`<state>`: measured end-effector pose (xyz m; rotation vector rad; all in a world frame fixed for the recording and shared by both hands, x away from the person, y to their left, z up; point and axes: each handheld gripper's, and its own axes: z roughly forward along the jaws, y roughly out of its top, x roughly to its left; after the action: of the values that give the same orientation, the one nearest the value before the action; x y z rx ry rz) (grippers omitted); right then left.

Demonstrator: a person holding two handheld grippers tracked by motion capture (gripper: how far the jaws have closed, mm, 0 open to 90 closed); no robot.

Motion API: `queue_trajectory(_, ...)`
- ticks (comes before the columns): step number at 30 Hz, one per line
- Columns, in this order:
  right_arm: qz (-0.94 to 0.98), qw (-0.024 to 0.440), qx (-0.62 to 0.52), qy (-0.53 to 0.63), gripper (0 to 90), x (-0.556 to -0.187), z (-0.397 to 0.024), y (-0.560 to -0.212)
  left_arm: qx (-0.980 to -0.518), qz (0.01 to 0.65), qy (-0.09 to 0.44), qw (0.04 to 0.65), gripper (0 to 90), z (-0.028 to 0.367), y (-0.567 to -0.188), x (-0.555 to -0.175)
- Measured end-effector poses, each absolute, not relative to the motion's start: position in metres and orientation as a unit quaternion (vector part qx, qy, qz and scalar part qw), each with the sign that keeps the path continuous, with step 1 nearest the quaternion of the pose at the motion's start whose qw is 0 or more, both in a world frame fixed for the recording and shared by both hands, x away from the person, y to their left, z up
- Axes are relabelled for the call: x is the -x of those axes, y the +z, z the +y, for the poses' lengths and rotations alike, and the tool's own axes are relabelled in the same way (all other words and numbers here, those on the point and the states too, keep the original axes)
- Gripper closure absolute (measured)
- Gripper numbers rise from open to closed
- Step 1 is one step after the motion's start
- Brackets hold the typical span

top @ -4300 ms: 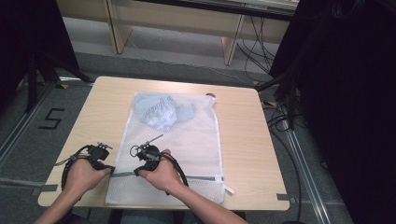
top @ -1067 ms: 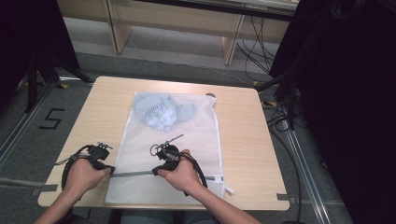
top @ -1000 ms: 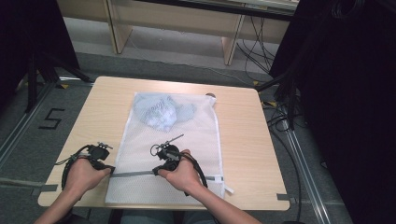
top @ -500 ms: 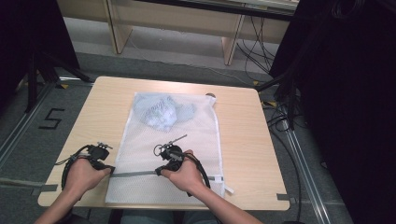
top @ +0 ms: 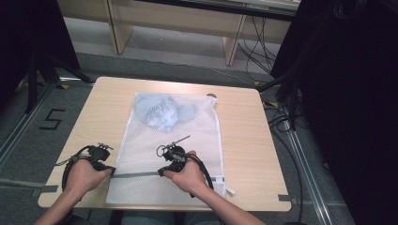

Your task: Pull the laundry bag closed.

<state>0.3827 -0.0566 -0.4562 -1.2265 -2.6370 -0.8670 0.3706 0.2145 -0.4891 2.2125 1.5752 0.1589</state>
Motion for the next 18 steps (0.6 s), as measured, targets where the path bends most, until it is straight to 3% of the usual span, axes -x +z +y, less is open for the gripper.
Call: queue_trajectory(18,-0.863,0.057,0.418,-0.279,87.0,-0.3819,-0.0643,-0.4565,-0.791,0.570,0.057,0.213,89.9,0.2138,-0.4896,-0.3704)
